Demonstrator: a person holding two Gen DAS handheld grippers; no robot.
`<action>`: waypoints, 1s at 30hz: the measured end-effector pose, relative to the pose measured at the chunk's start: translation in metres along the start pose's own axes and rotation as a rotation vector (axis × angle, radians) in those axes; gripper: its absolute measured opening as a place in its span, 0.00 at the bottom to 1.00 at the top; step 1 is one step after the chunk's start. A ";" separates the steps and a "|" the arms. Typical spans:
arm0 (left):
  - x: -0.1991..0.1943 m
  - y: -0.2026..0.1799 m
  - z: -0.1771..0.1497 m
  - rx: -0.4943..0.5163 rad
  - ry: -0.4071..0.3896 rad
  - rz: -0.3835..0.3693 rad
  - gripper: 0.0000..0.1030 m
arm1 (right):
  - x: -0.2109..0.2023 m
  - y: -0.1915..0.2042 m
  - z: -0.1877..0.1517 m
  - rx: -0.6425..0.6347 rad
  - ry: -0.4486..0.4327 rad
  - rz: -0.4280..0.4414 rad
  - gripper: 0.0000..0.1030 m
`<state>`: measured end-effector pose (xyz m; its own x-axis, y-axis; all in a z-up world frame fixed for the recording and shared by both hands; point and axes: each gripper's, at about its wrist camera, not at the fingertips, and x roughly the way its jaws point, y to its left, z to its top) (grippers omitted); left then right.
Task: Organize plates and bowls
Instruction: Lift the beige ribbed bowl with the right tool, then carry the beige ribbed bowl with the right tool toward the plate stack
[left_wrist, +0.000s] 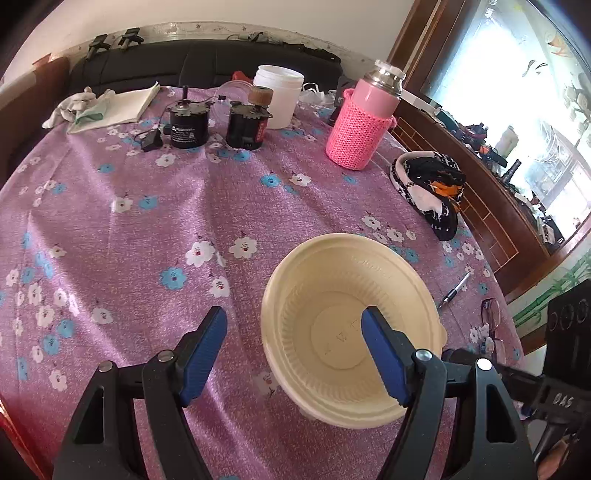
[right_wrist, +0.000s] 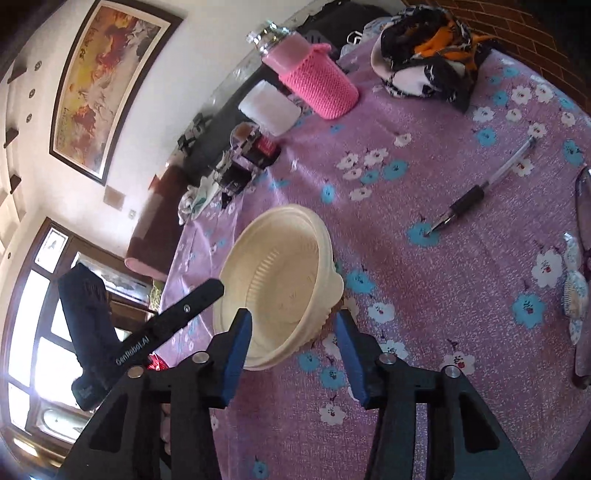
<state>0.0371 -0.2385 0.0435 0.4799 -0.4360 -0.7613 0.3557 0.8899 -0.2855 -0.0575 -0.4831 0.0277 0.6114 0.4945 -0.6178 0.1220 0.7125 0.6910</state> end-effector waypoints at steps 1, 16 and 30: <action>0.003 -0.001 0.001 0.001 0.004 -0.002 0.72 | 0.003 -0.001 0.000 0.000 0.007 -0.008 0.48; 0.021 -0.003 -0.008 0.026 0.050 -0.015 0.38 | 0.020 -0.007 0.001 -0.015 0.030 0.003 0.18; -0.003 0.000 -0.035 -0.004 0.045 -0.015 0.39 | 0.015 0.010 -0.005 -0.109 0.016 -0.014 0.18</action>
<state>0.0073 -0.2327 0.0251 0.4379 -0.4425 -0.7826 0.3594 0.8840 -0.2988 -0.0510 -0.4658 0.0230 0.5972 0.4915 -0.6338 0.0441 0.7689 0.6378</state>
